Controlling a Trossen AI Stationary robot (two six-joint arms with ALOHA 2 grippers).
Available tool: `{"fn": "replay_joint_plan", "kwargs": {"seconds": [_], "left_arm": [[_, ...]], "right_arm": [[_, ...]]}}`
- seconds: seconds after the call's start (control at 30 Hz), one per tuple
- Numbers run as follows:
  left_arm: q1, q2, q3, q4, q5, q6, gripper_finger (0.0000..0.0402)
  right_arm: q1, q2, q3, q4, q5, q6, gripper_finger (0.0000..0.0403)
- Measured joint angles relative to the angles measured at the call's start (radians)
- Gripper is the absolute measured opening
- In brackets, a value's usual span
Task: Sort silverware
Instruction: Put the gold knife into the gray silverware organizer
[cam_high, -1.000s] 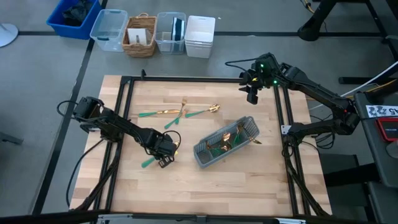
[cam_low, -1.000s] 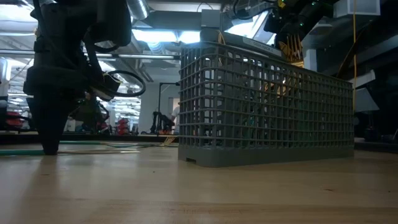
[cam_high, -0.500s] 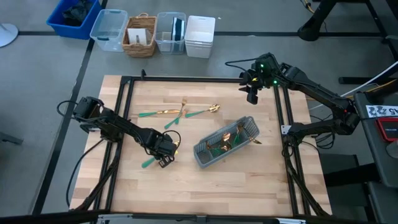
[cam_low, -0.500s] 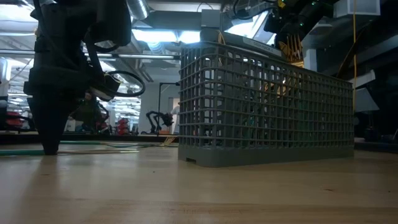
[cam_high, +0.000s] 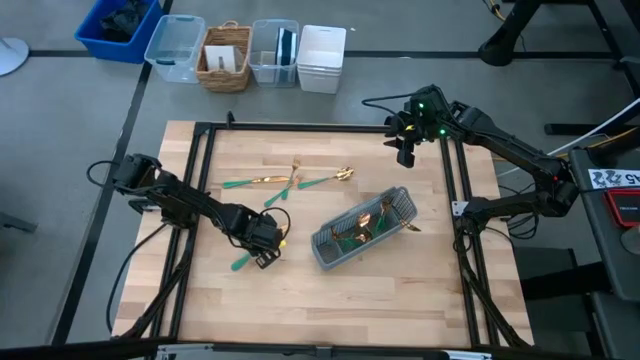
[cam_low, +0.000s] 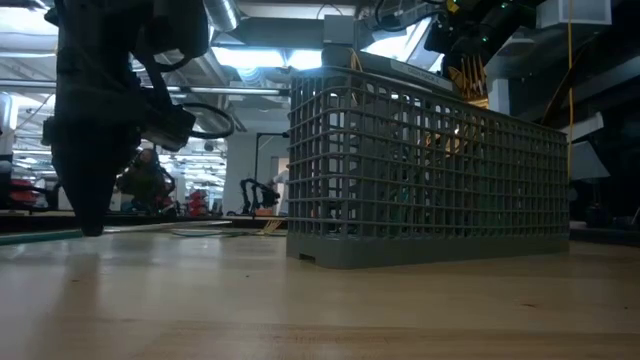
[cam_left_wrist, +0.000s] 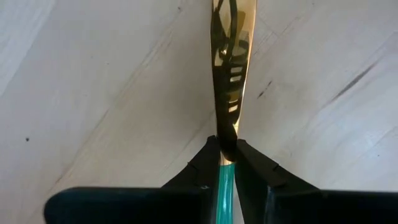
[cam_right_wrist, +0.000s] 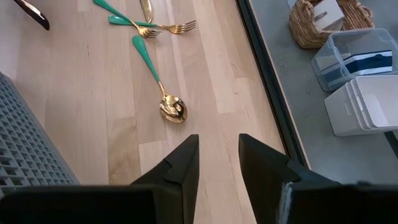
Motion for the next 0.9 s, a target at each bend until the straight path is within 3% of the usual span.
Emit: {"fn": "replay_joint_plan", "kwargs": {"seconds": [0.23,0.63,0.9], "left_arm": [[0.0,0.0,0.0,-0.002,-0.001,0.0,0.003],[0.0,-0.002,0.002,-0.002,-0.014,0.003,0.0031],[0.036,-0.003,0.003,0.003,-0.044,0.023,0.0031]], "right_arm": [[0.0,0.0,0.0,0.0,-0.01,-0.001,0.0115],[0.0,0.0,0.0,0.01,-0.275,-0.002,0.0115],[0.0,0.0,0.0,0.012,-0.287,-0.002,0.0115]]}}
